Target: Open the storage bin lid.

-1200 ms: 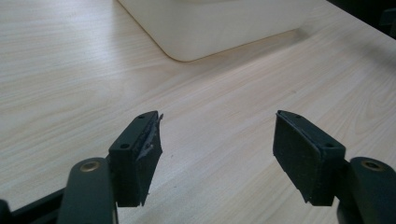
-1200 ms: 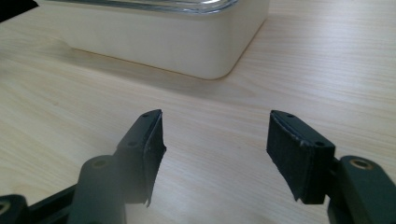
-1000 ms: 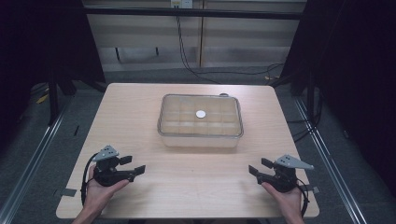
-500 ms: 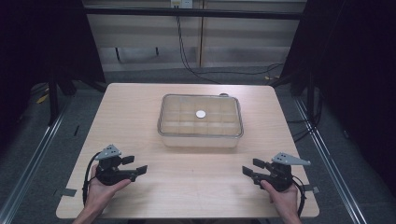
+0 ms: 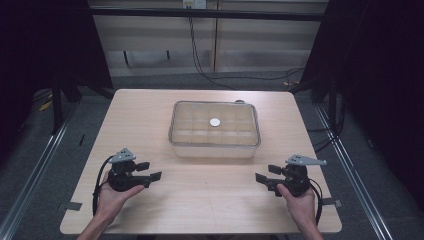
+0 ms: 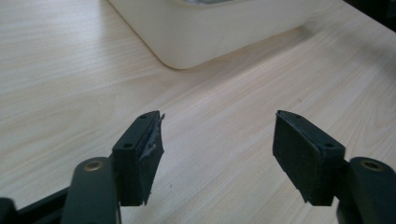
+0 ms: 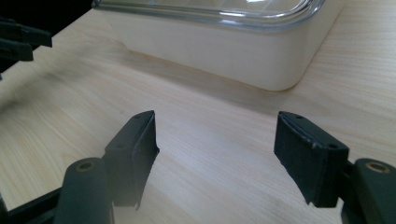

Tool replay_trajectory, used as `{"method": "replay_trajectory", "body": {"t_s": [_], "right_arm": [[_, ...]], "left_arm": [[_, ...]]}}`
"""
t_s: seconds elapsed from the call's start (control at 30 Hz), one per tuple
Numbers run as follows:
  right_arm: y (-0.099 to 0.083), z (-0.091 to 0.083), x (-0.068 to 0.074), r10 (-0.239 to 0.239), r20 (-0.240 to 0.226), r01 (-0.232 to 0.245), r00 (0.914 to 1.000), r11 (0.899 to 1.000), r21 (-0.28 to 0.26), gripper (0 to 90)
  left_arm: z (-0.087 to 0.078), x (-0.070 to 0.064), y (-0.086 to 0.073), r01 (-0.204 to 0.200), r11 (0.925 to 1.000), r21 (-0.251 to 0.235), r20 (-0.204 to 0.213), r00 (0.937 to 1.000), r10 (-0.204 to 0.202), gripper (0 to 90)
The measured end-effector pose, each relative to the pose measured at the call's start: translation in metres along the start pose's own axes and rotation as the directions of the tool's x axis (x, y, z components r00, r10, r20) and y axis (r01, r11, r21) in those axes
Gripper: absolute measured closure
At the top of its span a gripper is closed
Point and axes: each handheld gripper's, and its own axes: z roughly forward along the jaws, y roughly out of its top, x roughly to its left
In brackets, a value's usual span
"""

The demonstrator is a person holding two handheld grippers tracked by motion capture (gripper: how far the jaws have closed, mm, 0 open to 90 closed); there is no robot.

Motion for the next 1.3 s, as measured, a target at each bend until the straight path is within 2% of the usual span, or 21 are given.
{"method": "replay_trajectory", "body": {"t_s": [0.07, 0.23, 0.3, 0.43, 0.5, 0.53, 0.57, 0.6, 0.73, 1.0, 1.07, 1.13, 1.17, 1.3], "right_arm": [[0.003, 0.000, 0.002, 0.014, -0.024, -0.014, 0.9996, 1.000, -0.011, 29.7], [0.014, 0.001, 0.009, -0.012, -0.023, 0.012, 0.9997, 1.000, -0.008, 26.1], [0.020, 0.002, 0.008, -0.030, -0.002, 0.030, 0.9995, 0.999, -0.016, 24.6], [0.031, 0.005, 0.002, -0.032, 0.008, 0.032, 0.9995, 0.999, -0.017, 20.8], [0.035, 0.007, 0.000, -0.029, 0.002, 0.029, 0.9996, 0.999, -0.016, 18.6], [0.035, 0.007, 0.000, -0.029, 0.002, 0.029, 0.9996, 0.999, -0.016, 18.6], [0.039, 0.009, -0.002, -0.019, -0.020, 0.019, 0.9996, 1.000, -0.005, 16.5], [0.041, 0.010, -0.003, -0.026, -0.013, 0.026, 0.9996, 1.000, -0.001, 14.4], [0.046, 0.014, -0.007, -0.053, 0.001, 0.053, 0.9986, 0.999, -0.006, 16.2], [0.059, 0.019, -0.019, -0.029, -0.007, 0.029, 0.9995, 0.999, 0.014, 17.5], [0.066, 0.022, -0.022, -0.055, 0.017, 0.055, 0.9983, 0.998, 0.031, 25.3], [0.069, 0.023, -0.022, -0.070, 0.025, 0.069, 0.9972, 0.997, 0.028, 25.8], [0.072, 0.027, -0.024, -0.040, 0.014, 0.040, 0.9991, 0.999, 0.007, 26.3], [0.078, 0.037, -0.026, -0.038, 0.011, 0.038, 0.9992, 0.999, 0.010, 24.8]], "left_arm": [[0.000, 0.000, 0.002, -0.002, 1.0000, -0.007, 0.009, 1.0000, 0.002, 34.2], [-0.002, -0.004, 0.019, -0.017, 0.9994, -0.031, 0.038, 0.9991, 0.018, 33.9], [-0.001, -0.004, 0.023, -0.022, 0.9994, -0.028, 0.042, 0.9989, 0.023, 33.2], [0.001, 0.000, 0.029, -0.022, 0.9993, -0.030, 0.050, 0.9984, 0.024, 32.8], [0.004, 0.002, 0.033, -0.042, 0.9990, -0.013, 0.039, 0.9983, 0.042, 32.6], [0.004, 0.002, 0.033, -0.042, 0.9990, -0.013, 0.039, 0.9983, 0.042, 32.1], [0.006, 0.005, 0.037, -0.043, 0.9990, -0.009, 0.037, 0.9984, 0.044, 33.0], [0.007, 0.007, 0.038, -0.050, 0.9986, -0.016, 0.034, 0.9982, 0.050, 33.6], [0.012, 0.011, 0.048, -0.042, 0.9990, -0.012, 0.020, 0.9989, 0.042, 32.8], [0.016, 0.012, 0.064, -0.042, 0.9989, -0.022, -0.001, 0.9991, 0.042, 28.4], [0.017, 0.013, 0.069, -0.028, 0.9990, -0.036, -0.015, 0.9995, 0.028, 29.0], [0.017, 0.014, 0.070, -0.026, 0.9987, -0.045, -0.001, 0.9997, 0.026, 33.6], [0.021, 0.015, 0.070, -0.018, 0.9985, -0.052, 0.015, 0.9997, 0.019, 33.3], [0.030, 0.016, 0.071, -0.025, 0.9988, -0.041, 0.009, 0.9996, 0.025, 33.4]]}}
